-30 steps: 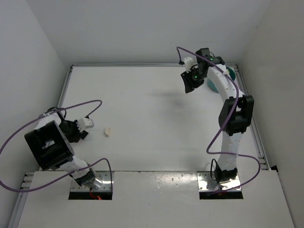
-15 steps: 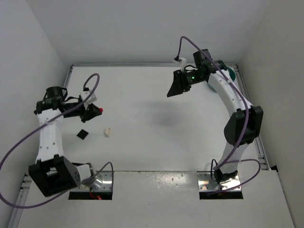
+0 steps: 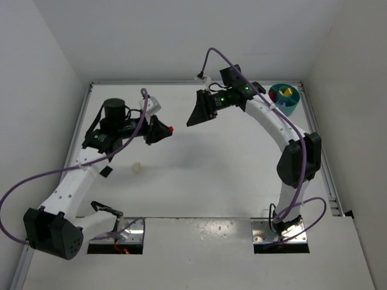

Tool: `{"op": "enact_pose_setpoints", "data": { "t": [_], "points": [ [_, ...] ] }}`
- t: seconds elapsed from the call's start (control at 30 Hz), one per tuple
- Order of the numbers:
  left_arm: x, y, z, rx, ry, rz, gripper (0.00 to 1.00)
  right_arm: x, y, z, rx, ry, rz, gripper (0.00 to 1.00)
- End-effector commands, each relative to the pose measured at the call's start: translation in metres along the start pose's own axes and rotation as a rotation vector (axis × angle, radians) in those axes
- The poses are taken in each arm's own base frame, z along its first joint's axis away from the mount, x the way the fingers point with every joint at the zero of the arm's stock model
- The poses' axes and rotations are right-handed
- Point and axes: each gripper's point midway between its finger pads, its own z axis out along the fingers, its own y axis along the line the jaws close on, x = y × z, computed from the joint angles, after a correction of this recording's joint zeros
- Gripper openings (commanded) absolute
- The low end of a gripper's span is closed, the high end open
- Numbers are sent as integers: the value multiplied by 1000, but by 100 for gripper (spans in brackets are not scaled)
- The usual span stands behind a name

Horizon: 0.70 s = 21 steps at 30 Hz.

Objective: Sort the legos into containers by color

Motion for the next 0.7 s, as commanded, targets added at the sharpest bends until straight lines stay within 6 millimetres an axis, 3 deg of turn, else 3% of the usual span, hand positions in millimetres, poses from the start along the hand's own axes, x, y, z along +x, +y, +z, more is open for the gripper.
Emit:
{"op": "enact_pose_setpoints", "data": {
  "t": [0.0,0.13,0.27,0.67],
  "points": [
    [-27,17,20,-127,-36,-39,9,-16,17,11,1,-29,-45,47],
    [-32,29,23,-188,-32,-46,8,-14,22,17,13,-25,-20,49],
    [-29,24,30,-185,-6,-20,8,-16,31,23,3,-28,-24,50],
    [-28,17,31,-158,-6,1,8,-10,19,47,-7,4,74,50]
  ]
}}
